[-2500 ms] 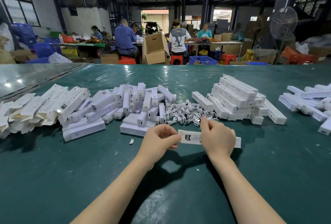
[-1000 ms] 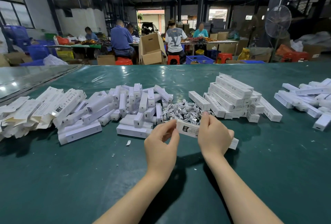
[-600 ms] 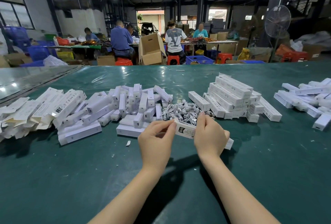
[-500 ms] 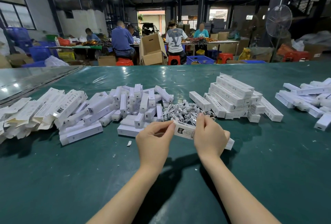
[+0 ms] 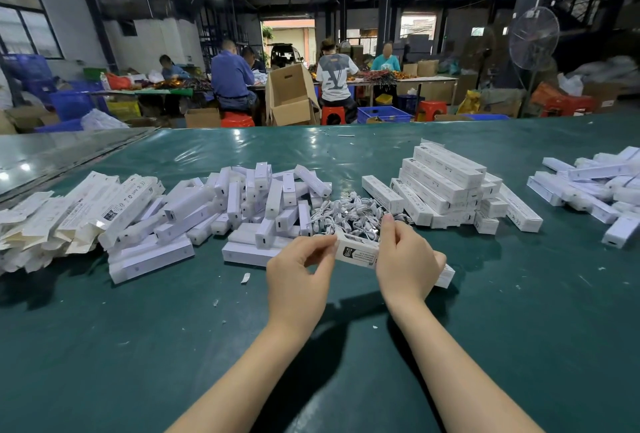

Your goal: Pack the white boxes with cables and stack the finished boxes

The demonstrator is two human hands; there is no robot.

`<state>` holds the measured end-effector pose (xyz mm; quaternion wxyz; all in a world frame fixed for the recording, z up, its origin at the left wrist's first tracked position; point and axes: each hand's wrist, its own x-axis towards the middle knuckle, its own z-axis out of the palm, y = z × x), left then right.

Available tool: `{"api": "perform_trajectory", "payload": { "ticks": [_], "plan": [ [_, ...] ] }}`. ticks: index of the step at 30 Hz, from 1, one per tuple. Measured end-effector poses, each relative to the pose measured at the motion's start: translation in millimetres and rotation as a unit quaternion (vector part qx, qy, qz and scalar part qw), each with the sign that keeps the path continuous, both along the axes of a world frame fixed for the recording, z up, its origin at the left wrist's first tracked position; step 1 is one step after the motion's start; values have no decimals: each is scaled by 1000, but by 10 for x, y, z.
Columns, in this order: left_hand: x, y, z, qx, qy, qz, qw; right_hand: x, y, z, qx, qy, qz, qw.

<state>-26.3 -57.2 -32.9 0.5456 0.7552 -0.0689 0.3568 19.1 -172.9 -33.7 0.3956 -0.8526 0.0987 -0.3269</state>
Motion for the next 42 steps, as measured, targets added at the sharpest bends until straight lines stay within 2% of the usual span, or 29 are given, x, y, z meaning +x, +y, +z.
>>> {"api": "perform_trajectory", "payload": {
  "ticks": [4, 6, 10, 12, 15, 19, 21, 23, 26, 29, 31, 33, 35, 37, 40, 42],
  "plan": [
    [-33, -42, 22, 5, 22, -36, 999, 12, -11, 12, 15, -5, -2, 1000],
    [-50, -104, 27, -63, 56, -83, 993, 23, -27, 29, 34, -12, -3, 999],
    [-62, -220, -15, -232, 111, -184, 949, 9, -28, 34, 52, -25, 5, 998],
    [-29, -231, -8, -297, 98, -160, 936, -1, 6, 34, 49, -41, 39, 997],
    [79, -63, 38, -393, 70, -85, 913, -31, 72, 27, -38, -63, 173, 982],
    [176, 221, 55, -409, 60, -25, 910, -42, 98, -23, -160, -35, 320, 933],
    [215, 303, 59, -431, 53, 15, 900, 8, 29, -88, -234, -11, 302, 924],
    [256, 385, 58, -459, 51, 49, 885, 50, -68, -115, -273, 11, 233, 933],
    [281, 474, 39, -489, 57, 60, 868, 70, -126, -128, -193, 9, 214, 957],
    [294, 466, 36, -482, 95, 11, 871, 60, -119, -106, -92, -30, 220, 971],
    [299, 400, 30, -454, 132, -43, 880, 58, -143, -66, -42, -53, 208, 976],
    [304, 327, -21, -375, 141, -54, 915, 72, -176, -31, -35, -70, 189, 979],
    [312, 308, -81, -274, 123, -9, 954, 90, -218, 18, -21, -96, 142, 985],
    [337, 356, -106, -222, 116, 51, 967, 139, -294, 59, 37, -115, 54, 991],
    [378, 403, -104, -261, 123, 62, 955, 275, -438, 121, 176, -74, -44, 981],
    [385, 386, -108, -246, 129, 58, 959, 424, -530, 135, 199, -21, -71, 977]
  ]
}}
